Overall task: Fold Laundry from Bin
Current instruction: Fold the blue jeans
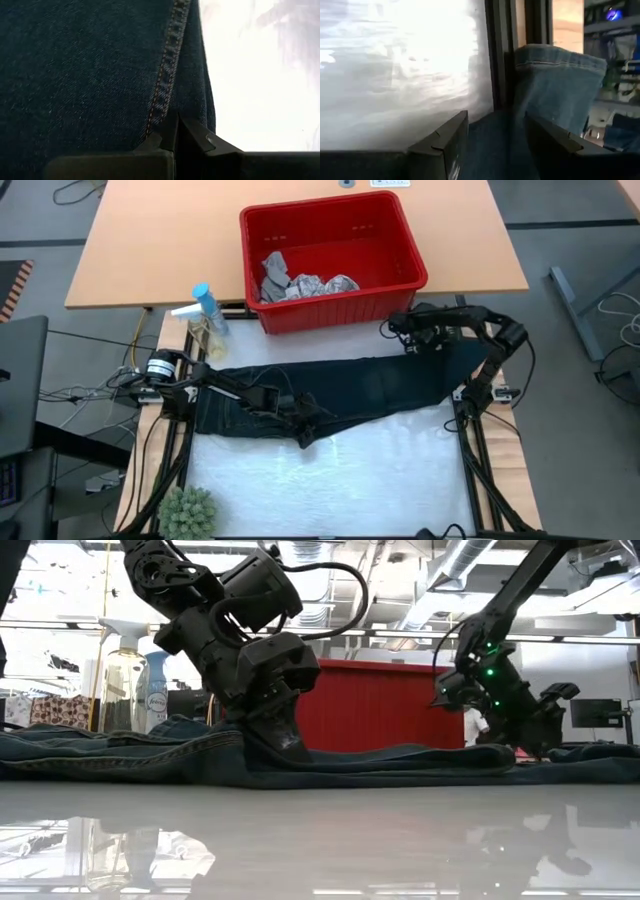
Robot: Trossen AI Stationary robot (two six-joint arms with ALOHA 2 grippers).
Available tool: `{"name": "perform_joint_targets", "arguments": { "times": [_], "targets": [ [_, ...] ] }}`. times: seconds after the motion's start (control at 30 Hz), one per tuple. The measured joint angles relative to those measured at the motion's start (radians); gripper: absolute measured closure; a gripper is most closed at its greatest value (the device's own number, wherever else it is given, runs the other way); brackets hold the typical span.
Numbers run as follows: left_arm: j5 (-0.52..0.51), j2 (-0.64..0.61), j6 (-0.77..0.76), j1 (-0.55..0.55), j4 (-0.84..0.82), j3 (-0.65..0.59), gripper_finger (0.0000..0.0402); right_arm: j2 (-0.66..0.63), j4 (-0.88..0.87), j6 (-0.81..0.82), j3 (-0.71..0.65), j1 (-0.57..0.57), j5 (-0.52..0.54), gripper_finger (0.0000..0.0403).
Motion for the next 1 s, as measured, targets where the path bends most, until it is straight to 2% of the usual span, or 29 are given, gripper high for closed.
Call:
{"name": "perform_joint_targets", "arguments": {
  "times": [0.23,0.6,0.87,1.0],
  "targets": [
    [-0.026,0.000,-0.037,0.001,-0.002,-0.002,0.0401,-0.003,-0.148,0.138,0.000,-0.026,0.021,0.0186],
    [-0.036,0.001,-0.030,0.003,0.004,-0.003,0.0401,-0.004,-0.038,0.065,-0.001,-0.102,-0.009,0.0186],
    [-0.028,0.001,-0.016,0.004,0.009,-0.004,0.0401,-0.003,-0.024,0.108,-0.001,-0.123,-0.021,0.0187],
    [-0.025,0.001,-0.008,0.005,0.009,-0.004,0.0401,-0.003,-0.022,0.141,-0.004,-0.146,-0.035,0.0213]
  ]
}}
